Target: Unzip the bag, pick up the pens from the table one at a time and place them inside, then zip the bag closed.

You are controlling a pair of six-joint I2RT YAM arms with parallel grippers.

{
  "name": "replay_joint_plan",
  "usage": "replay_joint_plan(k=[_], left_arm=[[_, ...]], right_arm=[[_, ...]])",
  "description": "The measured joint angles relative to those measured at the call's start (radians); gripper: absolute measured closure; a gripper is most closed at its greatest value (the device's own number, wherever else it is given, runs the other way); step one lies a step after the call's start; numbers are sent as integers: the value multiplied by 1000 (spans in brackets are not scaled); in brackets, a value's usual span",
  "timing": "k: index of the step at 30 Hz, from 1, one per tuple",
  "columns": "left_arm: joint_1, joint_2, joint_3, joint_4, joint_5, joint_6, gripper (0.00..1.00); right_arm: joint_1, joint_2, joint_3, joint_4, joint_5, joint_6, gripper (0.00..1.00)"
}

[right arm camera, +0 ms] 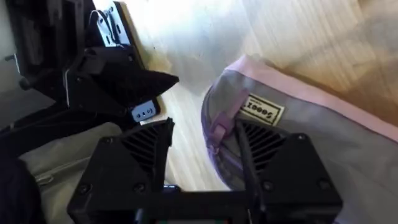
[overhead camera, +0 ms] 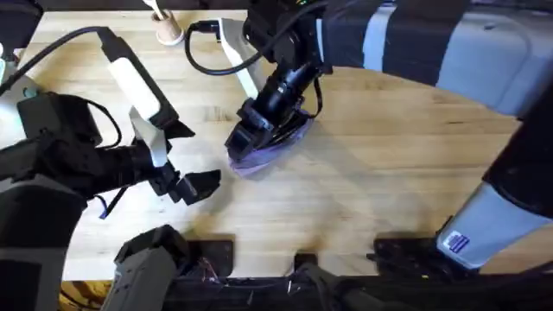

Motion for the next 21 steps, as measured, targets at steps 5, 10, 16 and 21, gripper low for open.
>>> replay_joint_plan(k=[5, 10, 16, 21], left_arm=[[0, 0, 0, -2, 3, 0, 15], [0, 0, 0, -10, 3, 0, 14], [0, 0, 0, -14, 6, 0, 15], [0, 0, 0, -14, 11, 0, 15]], right_arm=[[0, 0, 0, -3, -3, 0, 508], [0, 0, 0, -2, -4, 0, 689], [-1, 0, 0, -1, -2, 3, 967], [-1, 0, 1, -2, -3, 4, 967]])
